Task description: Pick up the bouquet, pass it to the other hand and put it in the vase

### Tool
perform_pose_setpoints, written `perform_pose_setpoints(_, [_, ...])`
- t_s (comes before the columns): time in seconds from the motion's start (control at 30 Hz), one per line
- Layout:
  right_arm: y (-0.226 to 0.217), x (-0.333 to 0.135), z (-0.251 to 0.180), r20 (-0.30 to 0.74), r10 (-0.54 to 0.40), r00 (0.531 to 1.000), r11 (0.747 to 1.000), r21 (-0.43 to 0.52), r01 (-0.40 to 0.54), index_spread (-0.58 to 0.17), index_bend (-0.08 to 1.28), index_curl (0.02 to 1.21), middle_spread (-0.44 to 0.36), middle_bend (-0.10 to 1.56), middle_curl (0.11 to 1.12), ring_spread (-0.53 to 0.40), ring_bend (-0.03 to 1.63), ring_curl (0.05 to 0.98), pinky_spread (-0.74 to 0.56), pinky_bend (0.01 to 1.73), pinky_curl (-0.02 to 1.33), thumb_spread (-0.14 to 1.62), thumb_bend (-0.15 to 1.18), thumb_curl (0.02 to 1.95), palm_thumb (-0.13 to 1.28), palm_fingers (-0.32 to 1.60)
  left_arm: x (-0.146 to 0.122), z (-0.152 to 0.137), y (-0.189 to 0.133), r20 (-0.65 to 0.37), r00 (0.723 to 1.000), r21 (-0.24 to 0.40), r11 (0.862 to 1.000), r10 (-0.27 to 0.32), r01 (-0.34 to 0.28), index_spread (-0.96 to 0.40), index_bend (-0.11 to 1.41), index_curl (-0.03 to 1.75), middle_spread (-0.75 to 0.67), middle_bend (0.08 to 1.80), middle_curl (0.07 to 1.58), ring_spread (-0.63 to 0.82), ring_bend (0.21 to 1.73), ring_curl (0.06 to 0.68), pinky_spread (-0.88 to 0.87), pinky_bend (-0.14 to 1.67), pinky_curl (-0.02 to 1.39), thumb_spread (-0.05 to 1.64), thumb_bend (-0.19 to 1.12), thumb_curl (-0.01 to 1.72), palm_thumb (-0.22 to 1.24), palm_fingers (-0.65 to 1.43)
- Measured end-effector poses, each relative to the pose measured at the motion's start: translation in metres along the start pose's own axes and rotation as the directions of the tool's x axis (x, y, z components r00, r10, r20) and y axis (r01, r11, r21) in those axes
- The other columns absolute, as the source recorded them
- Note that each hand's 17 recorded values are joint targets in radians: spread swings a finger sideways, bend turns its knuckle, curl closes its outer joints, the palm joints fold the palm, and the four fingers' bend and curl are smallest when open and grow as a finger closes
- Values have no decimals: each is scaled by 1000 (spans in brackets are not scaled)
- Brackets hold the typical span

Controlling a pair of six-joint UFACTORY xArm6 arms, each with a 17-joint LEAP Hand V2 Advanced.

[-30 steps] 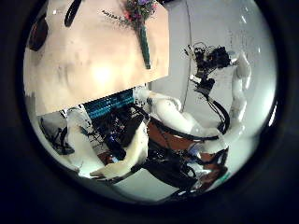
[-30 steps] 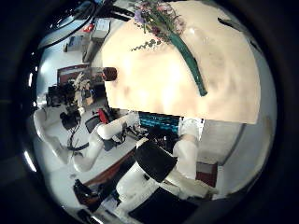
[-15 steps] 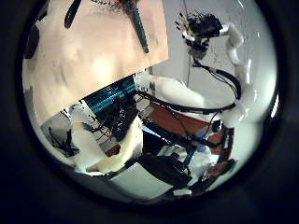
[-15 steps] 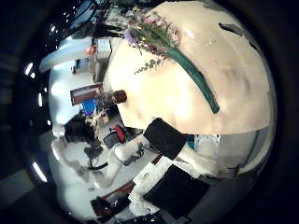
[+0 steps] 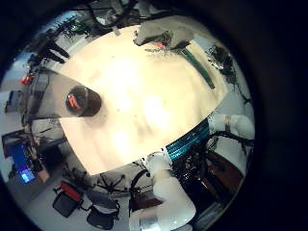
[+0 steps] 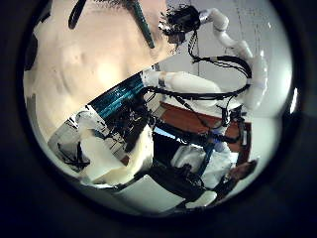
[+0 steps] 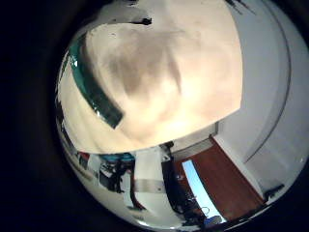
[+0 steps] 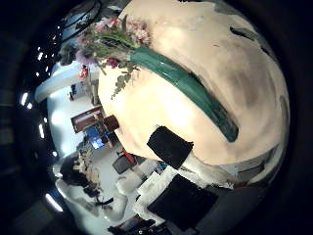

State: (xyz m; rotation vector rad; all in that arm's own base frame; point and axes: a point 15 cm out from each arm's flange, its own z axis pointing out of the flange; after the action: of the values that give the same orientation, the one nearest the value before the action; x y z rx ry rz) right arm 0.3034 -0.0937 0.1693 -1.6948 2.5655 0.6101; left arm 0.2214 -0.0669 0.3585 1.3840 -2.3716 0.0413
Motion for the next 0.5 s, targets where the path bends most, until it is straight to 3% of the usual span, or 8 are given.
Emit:
perform_pose_setpoints(0.17, [-7, 0, 10, -8, 38, 999, 999, -6, -38, -180, 189, 326, 26, 483, 418, -53, 972, 259, 191, 809, 135, 1093, -24, 330, 380, 414, -6, 5, 8, 3, 1000, -22, 1000, 12, -12, 33, 159, 318, 417, 197, 316, 578, 531, 213, 679, 438, 167, 1141, -20, 312, 350, 15])
perform_pose_setpoints(0.5, [-12, -14, 26, -31, 13, 999, 1000, -28, -14, -177, 193, 361, 27, 501, 428, -71, 973, 258, 165, 806, 93, 1095, -23, 337, 388, 432, -17, 0, 16, 5, 1000, -18, 1000, -8, 8, 33, 162, 310, 421, 198, 321, 577, 541, 215, 677, 451, 169, 1142, -21, 307, 340, 7])
